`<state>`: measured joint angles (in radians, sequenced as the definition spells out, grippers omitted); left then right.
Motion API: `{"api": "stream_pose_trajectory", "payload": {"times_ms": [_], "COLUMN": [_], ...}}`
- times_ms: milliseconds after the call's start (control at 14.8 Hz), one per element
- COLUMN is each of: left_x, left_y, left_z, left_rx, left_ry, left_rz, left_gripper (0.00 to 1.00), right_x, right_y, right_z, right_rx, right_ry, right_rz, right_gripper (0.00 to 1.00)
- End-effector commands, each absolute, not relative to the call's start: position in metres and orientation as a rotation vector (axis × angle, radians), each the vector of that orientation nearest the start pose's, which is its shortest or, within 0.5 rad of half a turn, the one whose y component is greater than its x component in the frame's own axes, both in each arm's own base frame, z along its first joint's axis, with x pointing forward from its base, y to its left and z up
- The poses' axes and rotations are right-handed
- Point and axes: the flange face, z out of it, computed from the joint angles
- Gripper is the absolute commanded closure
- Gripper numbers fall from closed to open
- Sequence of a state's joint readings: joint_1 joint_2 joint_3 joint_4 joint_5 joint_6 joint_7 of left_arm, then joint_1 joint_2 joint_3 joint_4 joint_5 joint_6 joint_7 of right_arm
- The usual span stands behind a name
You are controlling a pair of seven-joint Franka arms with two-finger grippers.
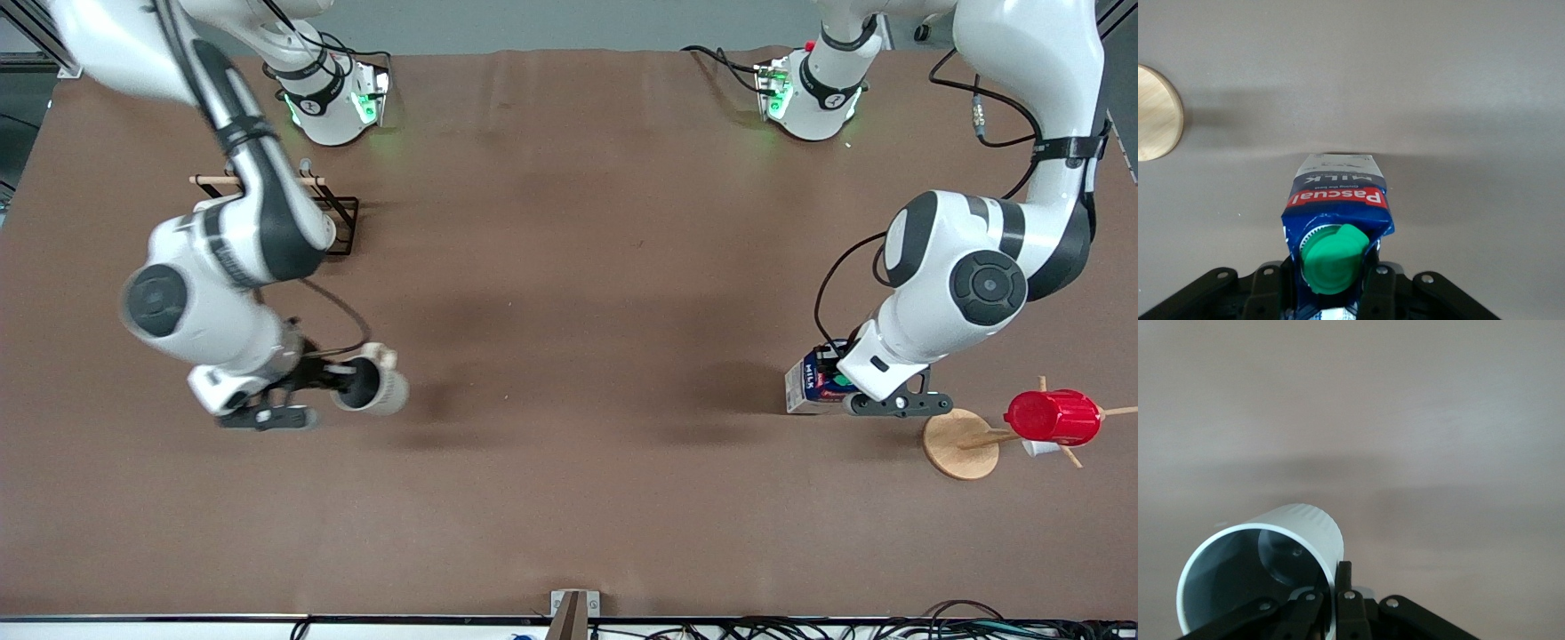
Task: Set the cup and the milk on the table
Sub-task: 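Lift the white mug with the right gripper and carry it toward the table middle, then lower the mug onto the table while the left gripper carries the carton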
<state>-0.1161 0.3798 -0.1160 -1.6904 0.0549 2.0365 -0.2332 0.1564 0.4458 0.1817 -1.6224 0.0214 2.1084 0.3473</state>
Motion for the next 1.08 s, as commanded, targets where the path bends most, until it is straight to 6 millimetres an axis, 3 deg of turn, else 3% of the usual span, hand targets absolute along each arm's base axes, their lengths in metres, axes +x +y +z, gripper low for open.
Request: {"api": "stream_pose_trajectory", "payload": {"times_ms": [0,203,405,608,811,878,946,1014], "left_x": [0.637,0.638,0.635,0.631,0.627,0.622,0.62,0.62], "left_y": [-0.154,-0.162,-0.183,-0.21,-0.252,-0.268,-0.282,-0.295], "left_z": [0.399,0.413,0.42,0.419,0.41,0.407,0.403,0.405], "left_rx": [-3.179,-3.191,-3.197,-3.199,-3.196,-3.198,-3.199,-3.204], "left_ry": [-0.008,-0.044,-0.136,-0.215,-0.241,-0.222,-0.22,-0.235], "left_rz": [0.073,0.091,0.085,0.09,0.105,0.108,0.115,0.104], "left_gripper": [0.7,0.7,0.7,0.7,0.7,0.7,0.7,0.7], "right_x": [0.635,0.614,0.597,0.588,0.583,0.585,0.586,0.586], "right_y": [0.291,0.38,0.433,0.444,0.454,0.453,0.453,0.453], "right_z": [0.359,0.324,0.29,0.261,0.25,0.251,0.254,0.257], "right_rx": [-3.056,-3.094,-3.08,-3.119,-3.092,-3.089,-3.087,-3.086], "right_ry": [0.152,0.169,0.157,0.144,0.132,0.156,0.154,0.154], "right_rz": [-0.017,-0.037,-0.129,-0.151,-0.172,-0.172,-0.18,-0.184], "right_gripper": [1.0,1.0,1.0,1.0,0.94,0.66,0.01,0.0]}}
